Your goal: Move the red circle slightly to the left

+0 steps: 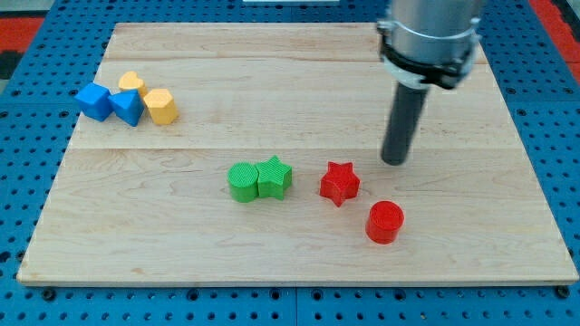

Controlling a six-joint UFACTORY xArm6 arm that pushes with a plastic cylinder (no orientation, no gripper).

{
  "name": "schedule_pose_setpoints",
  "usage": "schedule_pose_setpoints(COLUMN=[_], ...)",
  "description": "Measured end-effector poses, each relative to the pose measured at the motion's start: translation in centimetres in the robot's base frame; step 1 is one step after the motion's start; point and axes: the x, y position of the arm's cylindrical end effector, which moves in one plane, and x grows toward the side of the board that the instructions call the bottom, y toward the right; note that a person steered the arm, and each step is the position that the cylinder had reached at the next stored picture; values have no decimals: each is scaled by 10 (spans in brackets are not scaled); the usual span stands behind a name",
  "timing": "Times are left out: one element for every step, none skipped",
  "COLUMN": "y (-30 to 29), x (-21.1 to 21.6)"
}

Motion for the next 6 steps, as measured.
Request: schedule_pose_setpoints(y=[-11,-12,-31,-33,-33,-37], x=[38,58,59,57,47,34])
